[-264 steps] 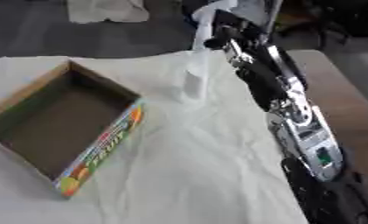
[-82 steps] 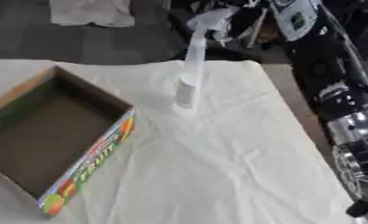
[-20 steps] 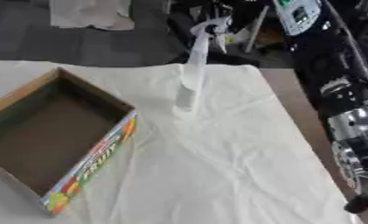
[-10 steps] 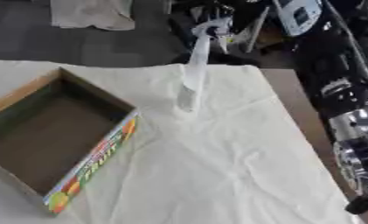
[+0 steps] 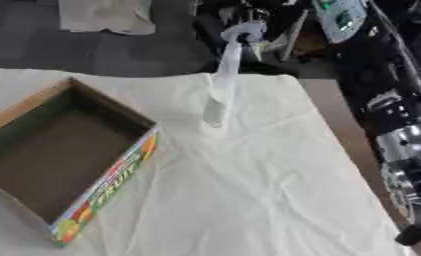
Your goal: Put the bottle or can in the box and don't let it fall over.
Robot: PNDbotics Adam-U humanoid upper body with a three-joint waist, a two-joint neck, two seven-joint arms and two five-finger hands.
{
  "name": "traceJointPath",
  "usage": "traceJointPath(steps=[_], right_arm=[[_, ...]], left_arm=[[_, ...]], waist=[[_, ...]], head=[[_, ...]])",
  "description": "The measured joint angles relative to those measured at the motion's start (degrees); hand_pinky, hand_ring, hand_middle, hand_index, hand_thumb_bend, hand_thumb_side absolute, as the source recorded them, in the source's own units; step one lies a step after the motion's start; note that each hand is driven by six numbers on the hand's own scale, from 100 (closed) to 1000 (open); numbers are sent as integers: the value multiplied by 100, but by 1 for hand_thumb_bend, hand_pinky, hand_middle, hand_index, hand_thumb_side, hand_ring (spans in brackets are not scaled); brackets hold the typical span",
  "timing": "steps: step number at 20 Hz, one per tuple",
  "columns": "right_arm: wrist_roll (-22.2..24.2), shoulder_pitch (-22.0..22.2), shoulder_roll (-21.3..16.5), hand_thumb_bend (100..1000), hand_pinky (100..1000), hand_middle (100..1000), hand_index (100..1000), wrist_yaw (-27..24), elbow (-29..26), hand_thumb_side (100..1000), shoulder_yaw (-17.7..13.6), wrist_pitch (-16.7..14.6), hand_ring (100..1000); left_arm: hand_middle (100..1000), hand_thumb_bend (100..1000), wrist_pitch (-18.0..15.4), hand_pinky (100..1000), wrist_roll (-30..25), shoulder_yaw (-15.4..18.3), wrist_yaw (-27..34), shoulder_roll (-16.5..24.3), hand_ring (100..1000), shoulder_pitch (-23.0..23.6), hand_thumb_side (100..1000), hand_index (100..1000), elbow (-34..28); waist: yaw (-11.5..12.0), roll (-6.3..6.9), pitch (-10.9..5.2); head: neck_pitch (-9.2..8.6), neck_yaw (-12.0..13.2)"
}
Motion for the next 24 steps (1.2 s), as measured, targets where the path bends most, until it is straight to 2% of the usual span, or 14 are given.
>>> traceJointPath(steps=[14,24], right_arm=[[-17,2,0,212,670,452,645,-37,12,182,0,33,379],[-38,3,0,197,664,414,612,-110,12,148,0,63,345]], left_arm=[[704,185,5,955,-6,0,1,0,571,0,865,598,0],[704,186,15,957,-14,0,1,-1,572,0,867,598,0]], waist=[[-2,-18,0],[-7,-22,0]], head=[[-1,0],[0,1]])
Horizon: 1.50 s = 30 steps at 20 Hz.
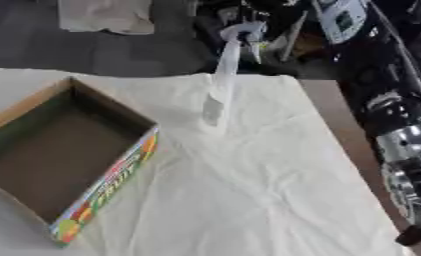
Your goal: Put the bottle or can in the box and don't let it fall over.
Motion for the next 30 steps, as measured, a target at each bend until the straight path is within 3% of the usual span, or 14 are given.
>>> traceJointPath(steps=[9,30], right_arm=[[0,14,0,201,660,383,584,-142,-4,100,0,0,313],[-24,47,-1,171,645,318,515,-352,-34,100,0,83,236]], left_arm=[[705,187,11,958,-10,0,0,-1,572,0,867,598,0],[706,188,27,958,-26,2,5,-2,572,0,865,598,0]], waist=[[0,-26,0],[-15,-34,0]], head=[[1,-3],[3,-6]])
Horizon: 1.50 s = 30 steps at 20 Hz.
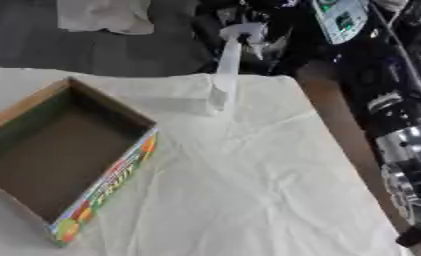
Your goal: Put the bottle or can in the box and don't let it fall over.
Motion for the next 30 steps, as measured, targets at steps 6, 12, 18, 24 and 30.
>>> traceJointPath(steps=[6,12,18,24,30], right_arm=[[-5,1,0,161,638,306,501,-46,-3,100,0,-7,222],[1,-2,0,144,635,295,492,-135,-11,100,0,5,210],[-5,-14,0,139,632,287,485,-278,-75,100,0,52,202],[22,-59,1,128,631,282,481,-387,-109,100,0,92,195],[94,-85,2,116,630,280,480,-676,-222,100,50,126,192]], left_arm=[[706,189,1,958,-1,0,18,0,572,-2,865,598,0],[706,190,10,959,-10,0,23,0,573,-2,864,599,0],[707,190,23,959,-23,0,27,0,573,0,863,599,0],[707,191,24,959,-24,0,37,0,574,8,862,600,0],[708,191,24,959,-24,0,37,0,576,8,860,601,0]], waist=[[-21,-10,-35],[-32,-28,-64],[-51,-44,-108],[-51,-68,-162],[-68,-87,-198]], head=[[1,-4],[5,-19],[53,-19],[71,4],[157,28]])
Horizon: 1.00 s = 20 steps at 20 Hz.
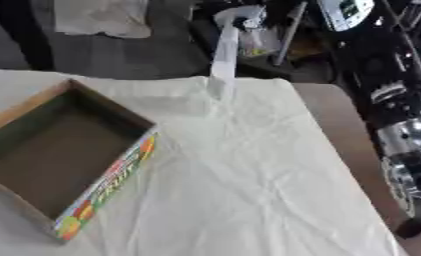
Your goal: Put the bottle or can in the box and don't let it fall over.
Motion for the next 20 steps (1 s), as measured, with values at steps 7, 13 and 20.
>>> traceJointPath(steps=[7,13,20], right_arm=[[16,-26,48,111,630,279,479,-422,-224,100,209,-4,191],[22,-71,115,102,630,278,479,-753,-347,100,414,-12,190],[29,-261,272,100,634,276,479,-1159,-501,100,528,17,185]], left_arm=[[709,192,1,959,0,0,5,0,578,1,857,602,0],[709,193,4,959,-4,0,16,1,579,3,855,603,0],[710,195,22,958,-21,0,58,2,580,18,851,604,0]], waist=[[-23,-15,-79],[-30,-40,-132],[-66,-61,-265]], head=[[98,50],[145,74],[199,86]])
